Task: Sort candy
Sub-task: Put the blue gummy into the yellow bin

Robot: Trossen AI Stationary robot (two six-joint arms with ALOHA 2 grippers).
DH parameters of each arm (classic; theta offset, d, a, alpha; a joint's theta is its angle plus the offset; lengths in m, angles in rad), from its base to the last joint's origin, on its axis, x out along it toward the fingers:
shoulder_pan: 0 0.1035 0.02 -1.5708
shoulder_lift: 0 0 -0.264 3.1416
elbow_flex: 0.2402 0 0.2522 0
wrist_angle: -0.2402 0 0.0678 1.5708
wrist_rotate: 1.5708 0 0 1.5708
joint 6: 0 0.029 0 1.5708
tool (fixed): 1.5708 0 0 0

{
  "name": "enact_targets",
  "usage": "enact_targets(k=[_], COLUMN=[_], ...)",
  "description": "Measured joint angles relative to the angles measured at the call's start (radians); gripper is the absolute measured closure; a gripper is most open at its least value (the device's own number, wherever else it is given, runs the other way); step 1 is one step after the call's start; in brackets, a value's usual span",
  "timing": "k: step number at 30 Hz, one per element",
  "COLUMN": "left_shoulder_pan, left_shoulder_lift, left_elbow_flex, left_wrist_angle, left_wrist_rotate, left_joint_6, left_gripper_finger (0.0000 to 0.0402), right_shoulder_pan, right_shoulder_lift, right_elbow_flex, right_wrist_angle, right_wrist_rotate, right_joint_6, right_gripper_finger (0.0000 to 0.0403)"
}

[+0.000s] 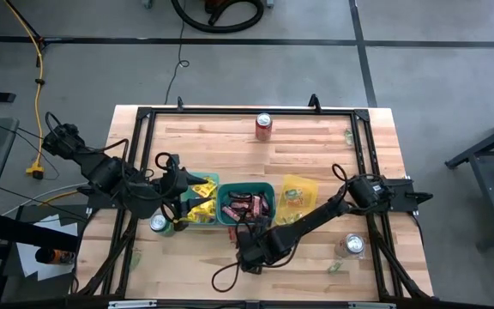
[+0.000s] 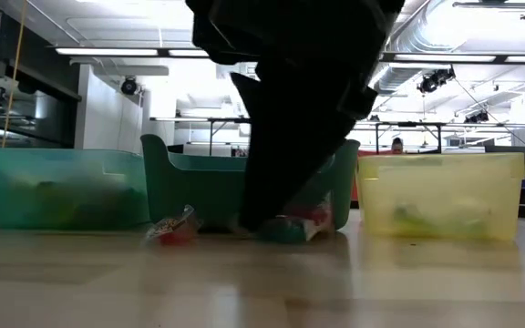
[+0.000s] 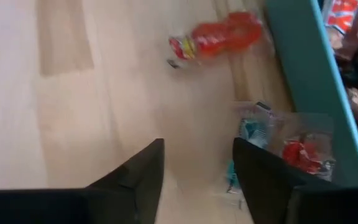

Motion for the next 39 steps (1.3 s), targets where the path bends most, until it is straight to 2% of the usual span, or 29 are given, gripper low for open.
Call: enact_targets(k=[2,7,8,11,14,18,23,27,29,33,36,39], left_shoulder_pan=[0.0,0.001,0.001,0.001,0.001,0.001,0.001,0.001,0.002,0.011,0.011,0.011], left_shoulder_lift=[0.0,0.0,0.0,0.0,0.0,0.0,0.0,0.0,0.0,0.0,0.0,0.0], left_elbow_flex=[0.0,0.0,0.0,0.0,0.0,0.0,0.0,0.0,0.0,0.0,0.0,0.0], left_wrist_angle=[0.0,0.0,0.0,0.0,0.001,0.0,0.0,0.0,0.001,0.003,0.004,0.008], left_wrist_rotate=[-0.006,-0.029,-0.031,-0.037,-0.052,-0.053,-0.053,-0.071,-0.082,-0.096,-0.098,-0.096], left_joint_6=[0.0,0.0,0.0,0.0,0.0,0.0,0.0,0.0,-0.006,-0.008,-0.01,-0.01], left_gripper_finger=[0.02,0.02,0.02,0.02,0.02,0.02,0.02,0.02,0.02,0.02,0.02,0.02], right_shoulder_pan=[0.0,-0.002,-0.002,0.0,0.005,0.008,0.007,0.008,0.007,0.013,0.023,0.026], right_shoulder_lift=[0.0,0.0,0.0,0.0,-0.014,-0.069,-0.203,-0.309,-0.339,-0.333,-0.323,-0.322], right_elbow_flex=[0.0,0.0,-0.001,-0.001,-0.002,-0.002,-0.002,-0.002,-0.002,-0.019,-0.092,-0.188], right_wrist_angle=[-0.022,-0.069,-0.069,-0.074,-0.102,-0.159,-0.205,-0.262,-0.265,-0.213,-0.1,-0.002], right_wrist_rotate=[0.0,-0.008,-0.024,-0.06,-0.086,-0.084,-0.053,0.03,0.033,-0.018,-0.102,-0.161], right_joint_6=[0.0,-0.004,-0.012,-0.025,-0.047,-0.111,-0.165,-0.124,-0.111,-0.113,-0.123,-0.1], right_gripper_finger=[0.0243,0.0376,0.0389,0.0386,0.0399,0.0401,0.0402,0.0402,0.0401,0.0401,0.0397,0.0376])
